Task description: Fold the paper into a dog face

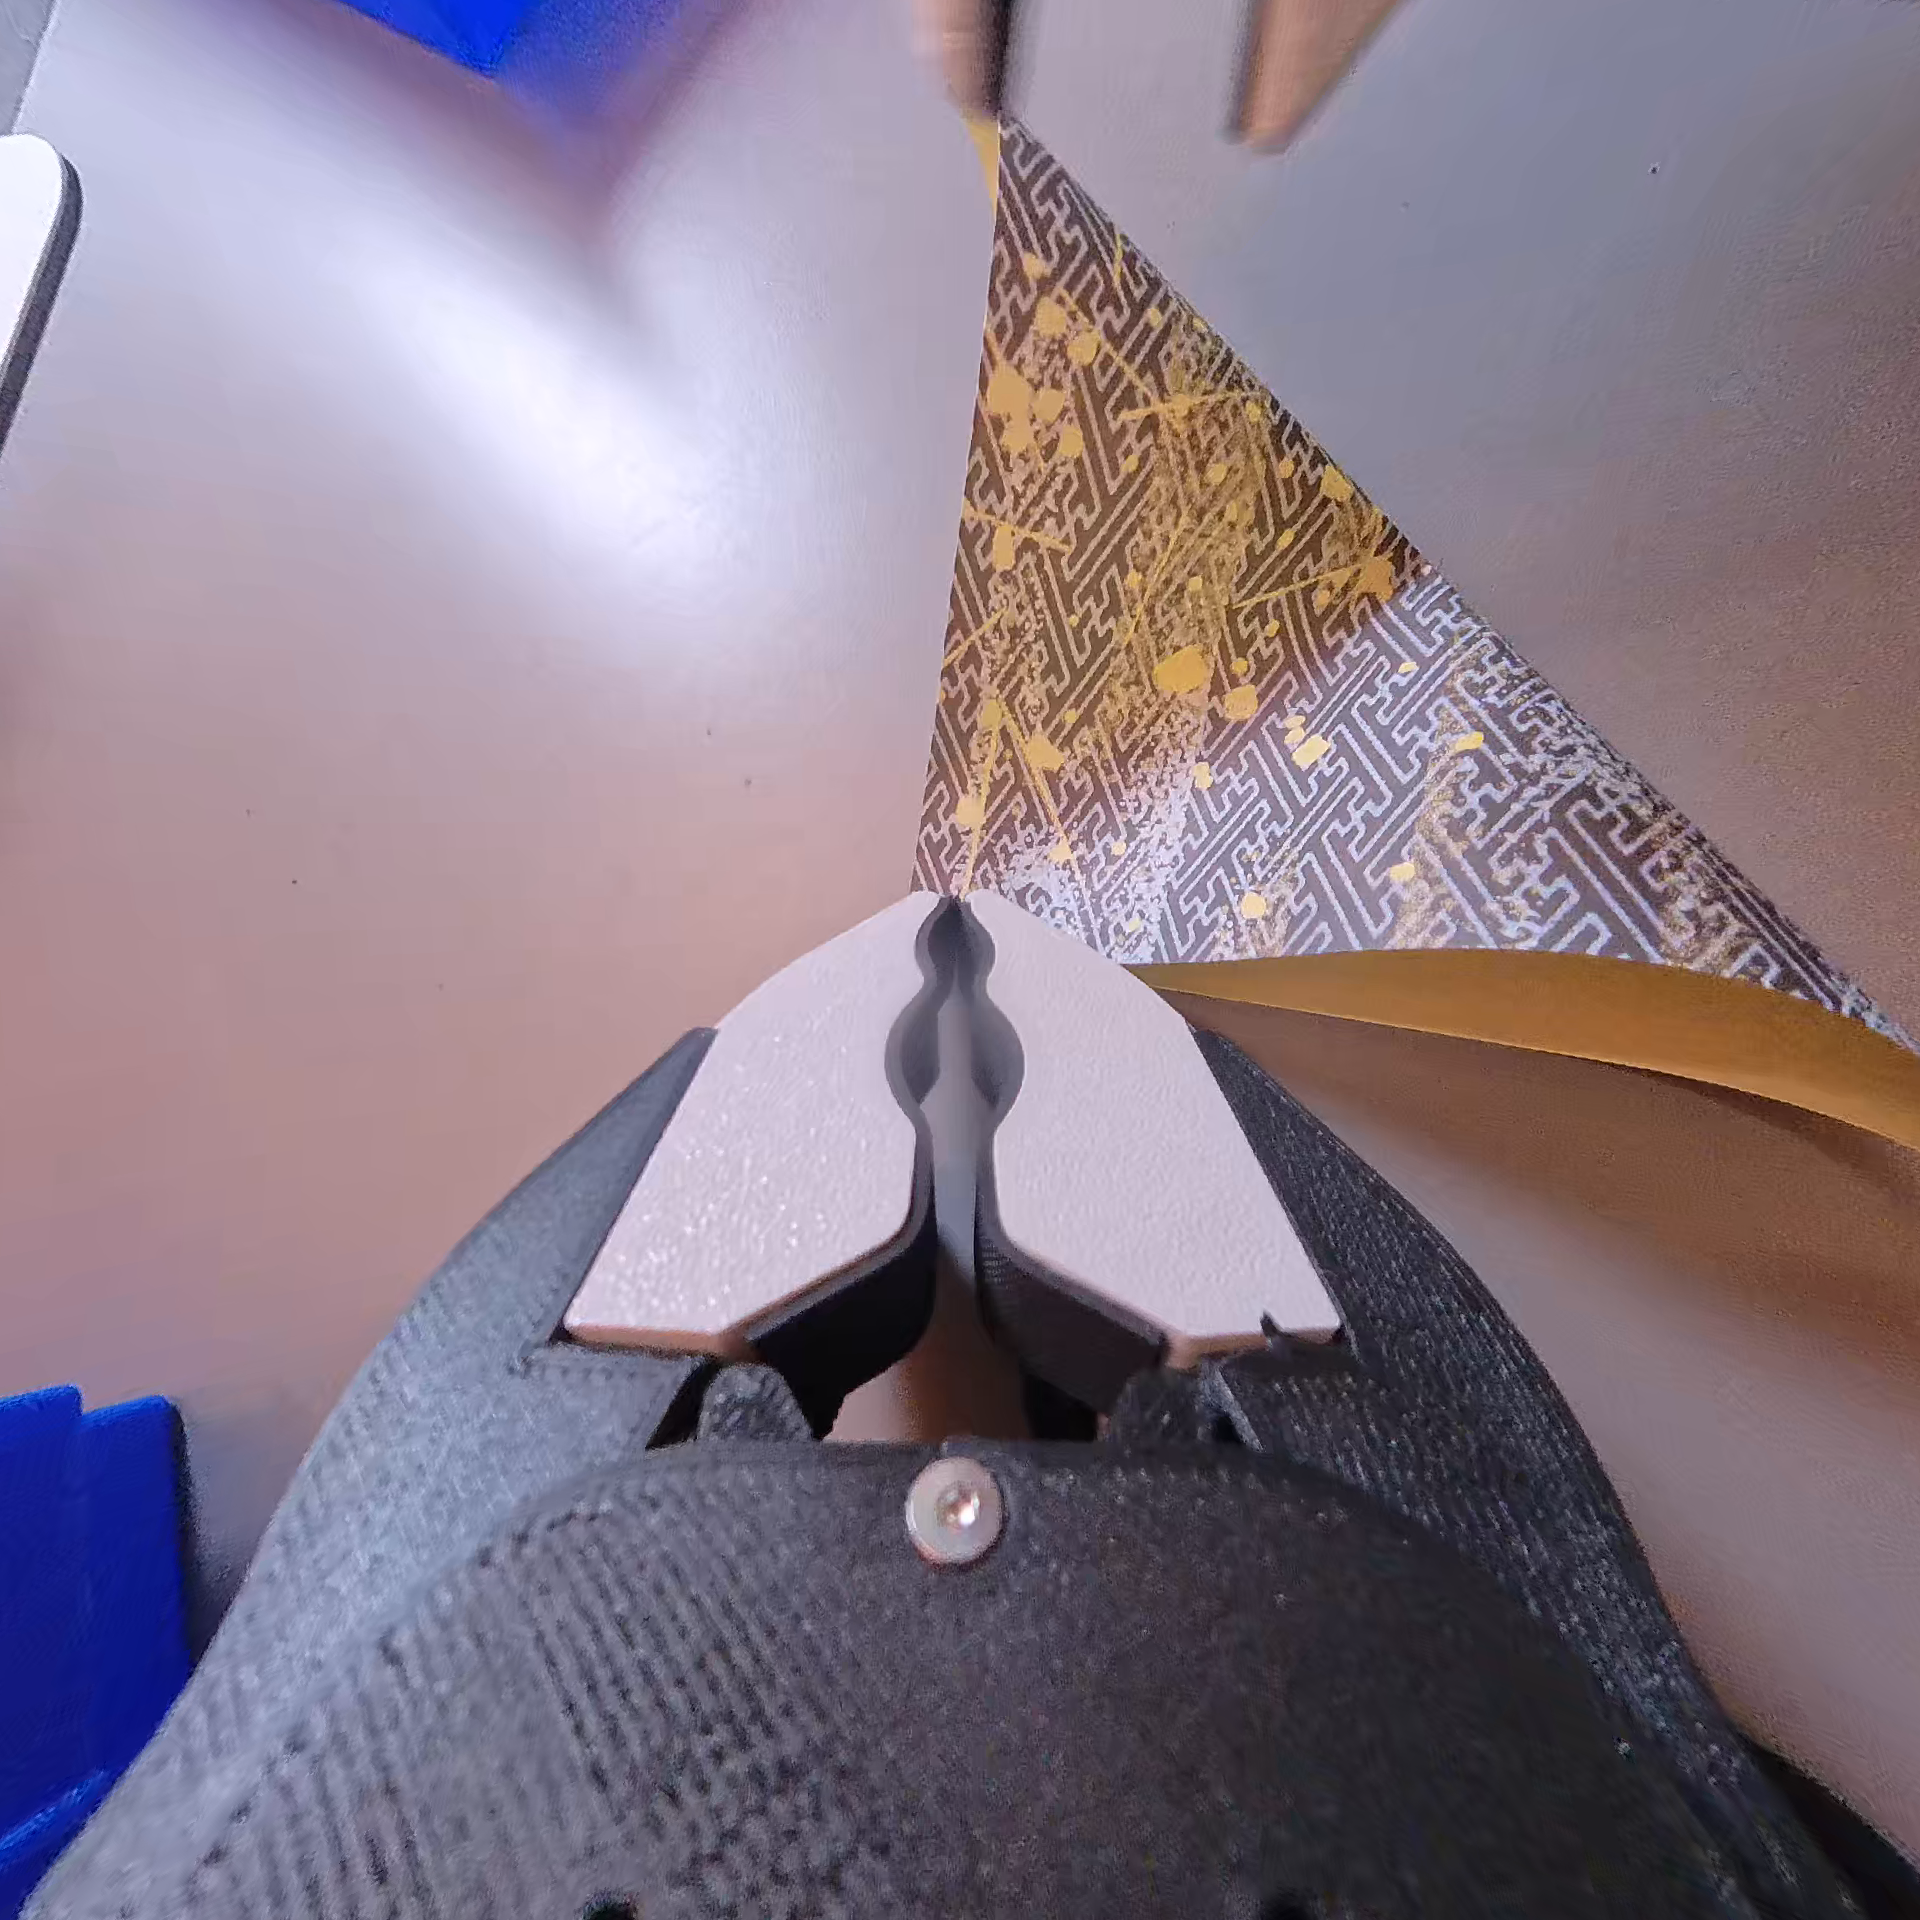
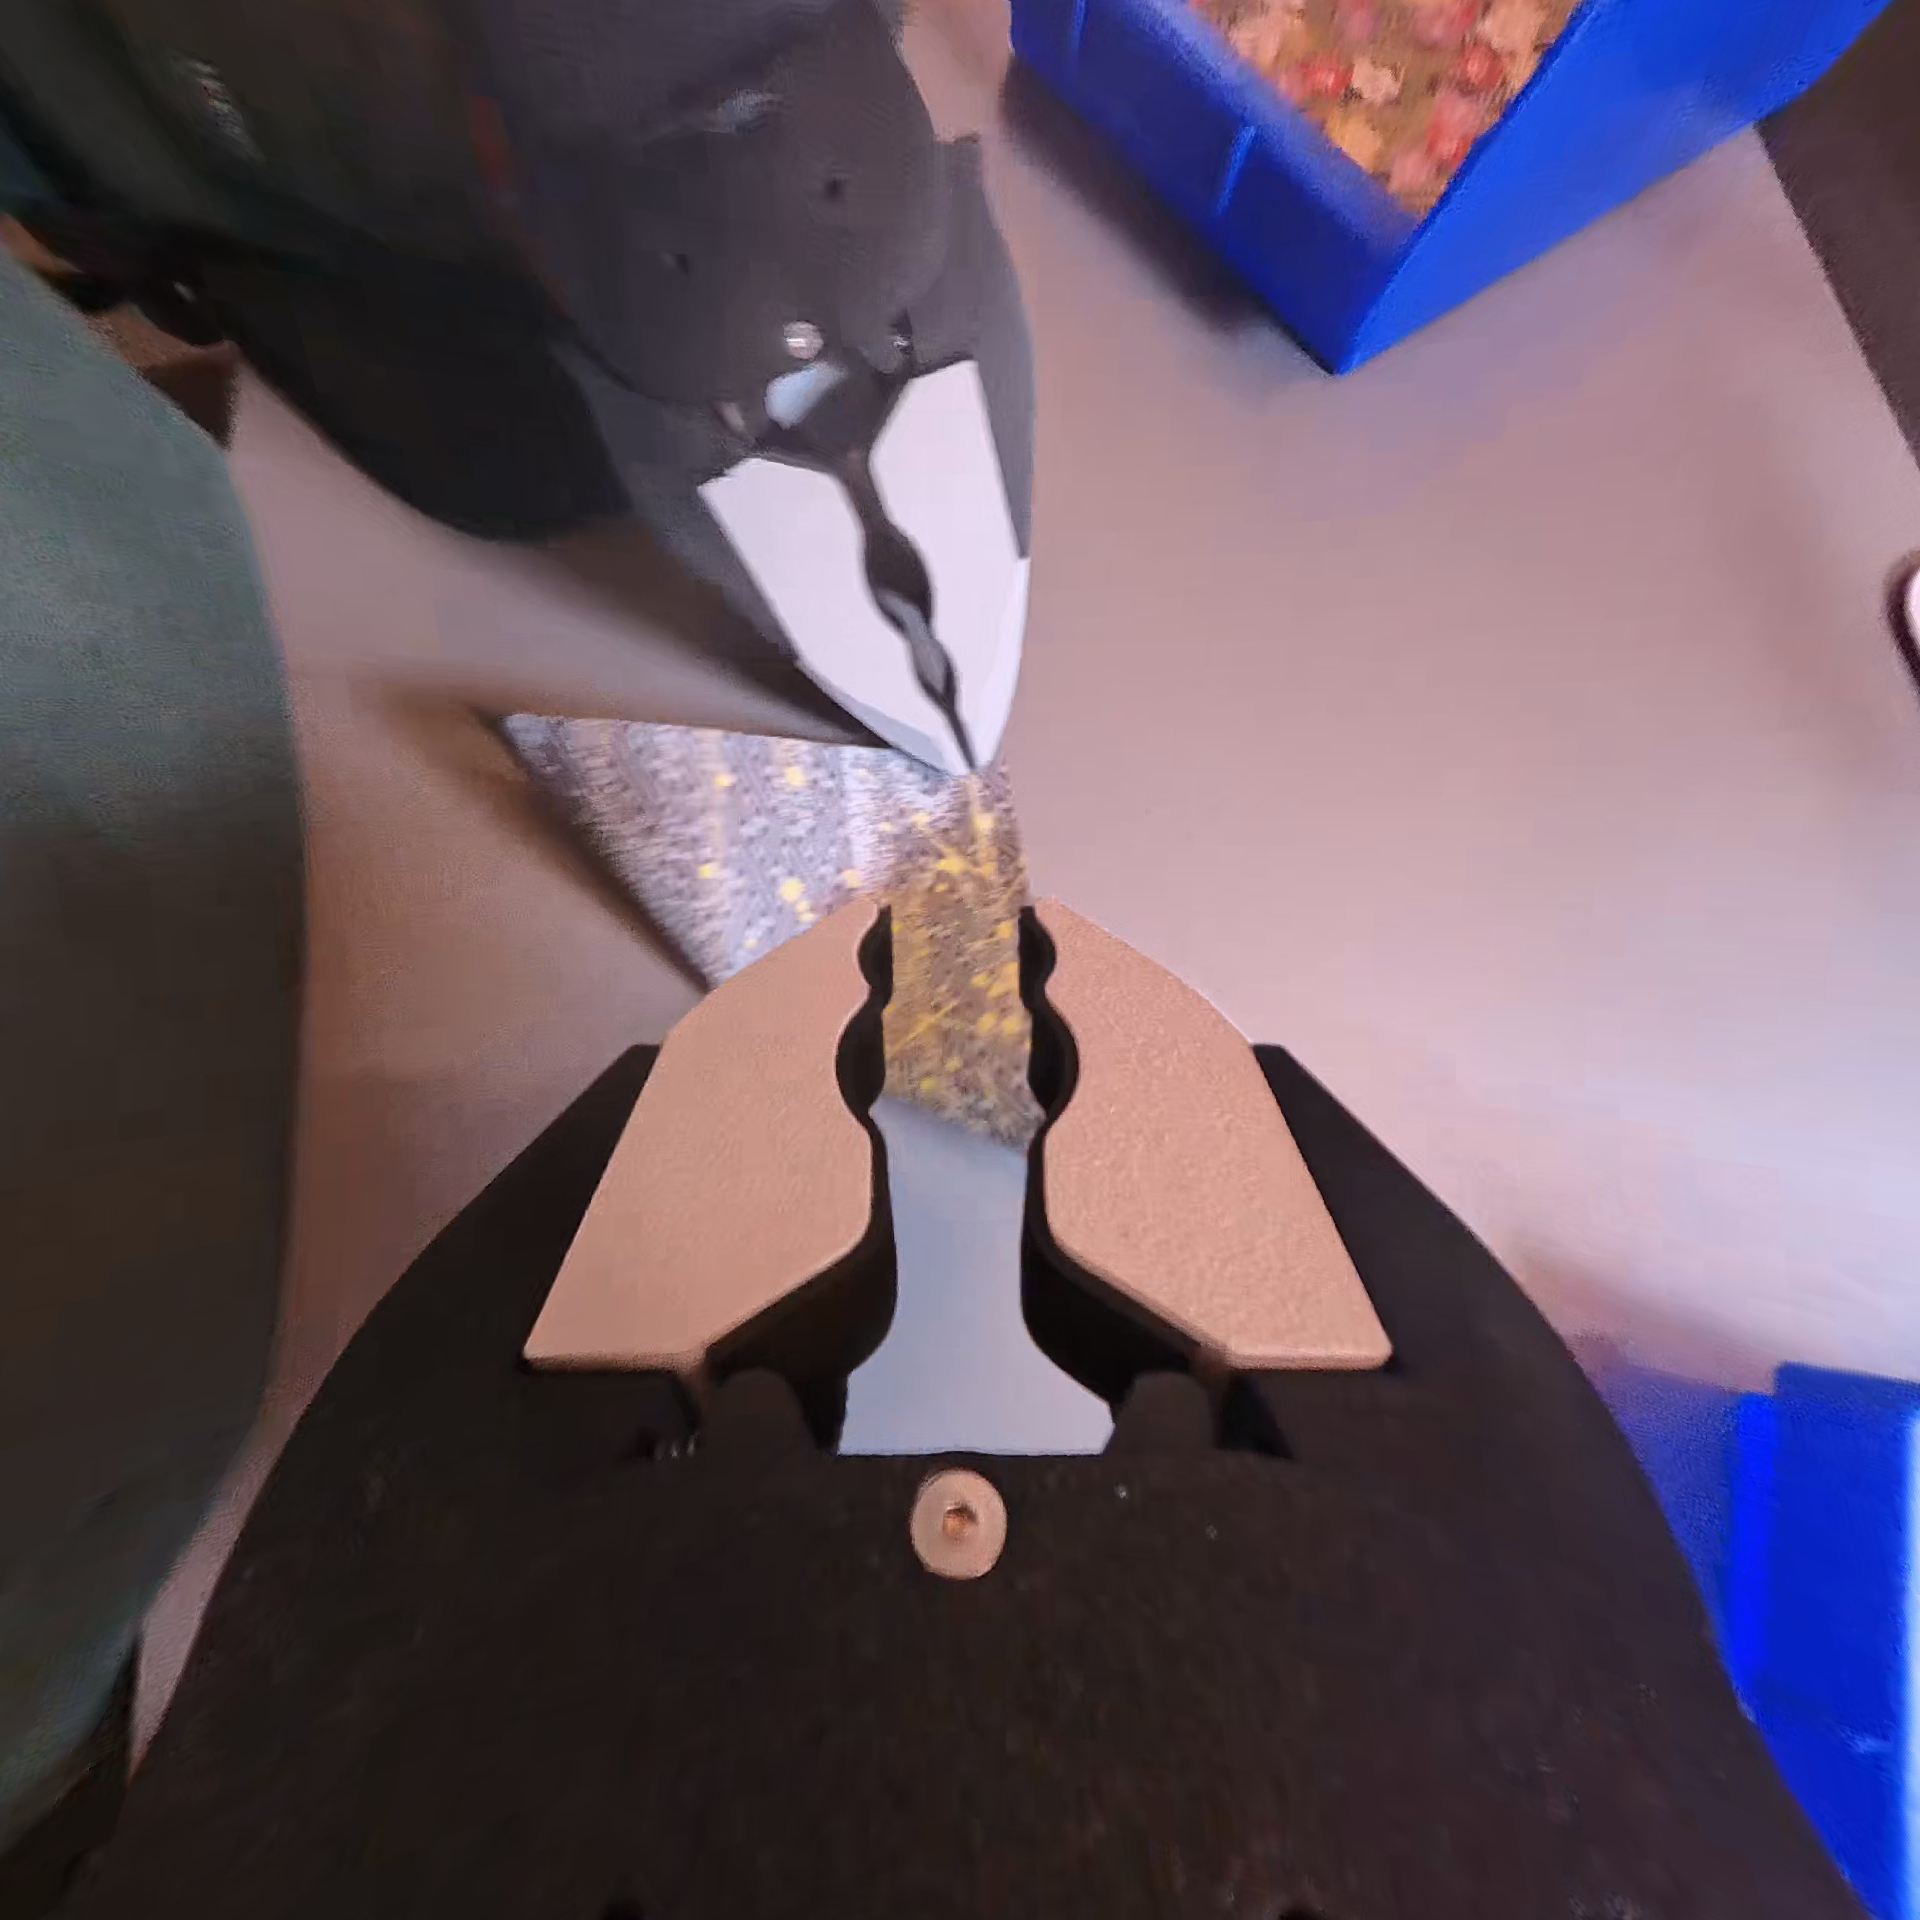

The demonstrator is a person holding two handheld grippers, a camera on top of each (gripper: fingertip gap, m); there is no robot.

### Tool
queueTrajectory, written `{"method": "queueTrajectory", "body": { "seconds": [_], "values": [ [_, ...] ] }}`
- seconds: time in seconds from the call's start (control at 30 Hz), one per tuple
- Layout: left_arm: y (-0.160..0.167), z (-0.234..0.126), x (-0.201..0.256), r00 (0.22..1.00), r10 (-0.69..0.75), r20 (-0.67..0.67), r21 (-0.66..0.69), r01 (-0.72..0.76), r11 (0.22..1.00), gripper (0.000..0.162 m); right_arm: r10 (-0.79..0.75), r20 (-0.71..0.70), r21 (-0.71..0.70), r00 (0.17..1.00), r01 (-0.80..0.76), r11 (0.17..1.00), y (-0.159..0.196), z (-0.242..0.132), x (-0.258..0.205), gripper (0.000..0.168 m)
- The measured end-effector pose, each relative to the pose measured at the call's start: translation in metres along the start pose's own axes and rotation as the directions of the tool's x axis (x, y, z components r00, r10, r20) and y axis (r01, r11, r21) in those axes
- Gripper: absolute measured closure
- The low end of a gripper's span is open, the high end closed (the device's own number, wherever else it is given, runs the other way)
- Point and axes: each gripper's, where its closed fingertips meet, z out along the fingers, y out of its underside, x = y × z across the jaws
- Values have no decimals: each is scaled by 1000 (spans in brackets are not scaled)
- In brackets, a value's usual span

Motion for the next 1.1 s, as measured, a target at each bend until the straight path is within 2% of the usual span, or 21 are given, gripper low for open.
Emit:
{"method": "queueTrajectory", "body": {
  "seconds": [0.1, 0.2, 0.27, 0.5, 0.77, 1.1],
  "values": [
    [0, 0, 0, 1000, 0, 3, -7, 0, 1000, 162, 29, 39, -14, 999, -29, 999, 25, 17, -35, 155],
    [0, 0, 0, 1000, 14, 14, -8, -14, 1000, 162, 29, -3, -79, 1000, -29, 996, 48, 36, -41, 163],
    [0, -1, 0, 999, 26, 20, -7, -26, 1000, 162, 34, -27, -126, 999, -37, 991, 57, 40, -36, 163],
    [1, -1, 0, 998, 55, 36, -10, -55, 998, 162, 82, -59, -142, 995, -90, 986, 64, 35, -19, 165],
    [1, -1, 1, 998, 51, 28, -10, -50, 999, 162, 243, -4, -145, 970, -241, 960, 70, 29, -5, 168],
    [1, -1, 0, 998, 51, 33, -11, -50, 999, 162, 262, 95, -127, 960, -249, 960, 55, 21, 6, 168]
  ]
}}
